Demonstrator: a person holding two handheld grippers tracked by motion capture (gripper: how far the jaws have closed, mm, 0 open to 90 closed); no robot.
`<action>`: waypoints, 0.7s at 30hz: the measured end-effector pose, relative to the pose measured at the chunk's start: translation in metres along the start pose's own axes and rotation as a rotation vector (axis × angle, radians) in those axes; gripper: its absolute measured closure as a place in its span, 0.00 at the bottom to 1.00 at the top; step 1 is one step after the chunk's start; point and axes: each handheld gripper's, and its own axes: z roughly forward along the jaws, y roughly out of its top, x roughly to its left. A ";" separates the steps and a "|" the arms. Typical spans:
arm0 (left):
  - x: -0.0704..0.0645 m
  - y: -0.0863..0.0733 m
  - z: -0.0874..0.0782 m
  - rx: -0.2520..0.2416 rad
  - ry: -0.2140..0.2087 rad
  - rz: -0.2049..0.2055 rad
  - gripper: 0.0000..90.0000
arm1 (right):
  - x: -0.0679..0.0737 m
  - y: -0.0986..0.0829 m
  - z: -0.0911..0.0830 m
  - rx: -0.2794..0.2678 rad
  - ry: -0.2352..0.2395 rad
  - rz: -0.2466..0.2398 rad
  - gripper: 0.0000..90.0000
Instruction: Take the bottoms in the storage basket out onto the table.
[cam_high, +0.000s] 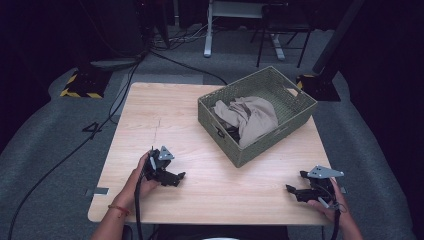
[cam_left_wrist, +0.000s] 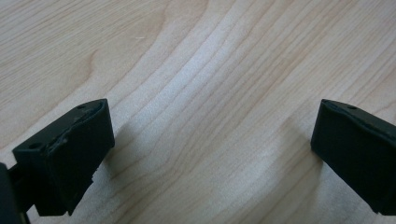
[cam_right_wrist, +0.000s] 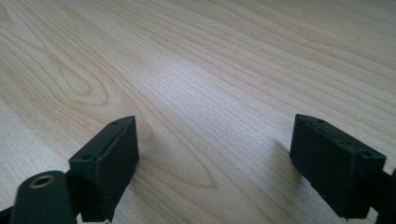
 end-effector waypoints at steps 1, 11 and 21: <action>0.000 0.000 0.000 0.000 0.000 0.000 0.00 | 0.000 0.000 0.000 0.000 -0.001 0.000 0.18; -0.003 -0.007 -0.006 -0.002 -0.008 0.008 0.00 | -0.002 0.006 0.004 0.019 -0.019 0.014 0.19; -0.003 -0.007 -0.006 -0.001 -0.011 0.008 0.00 | 0.004 0.055 0.000 -0.135 0.012 -0.047 0.24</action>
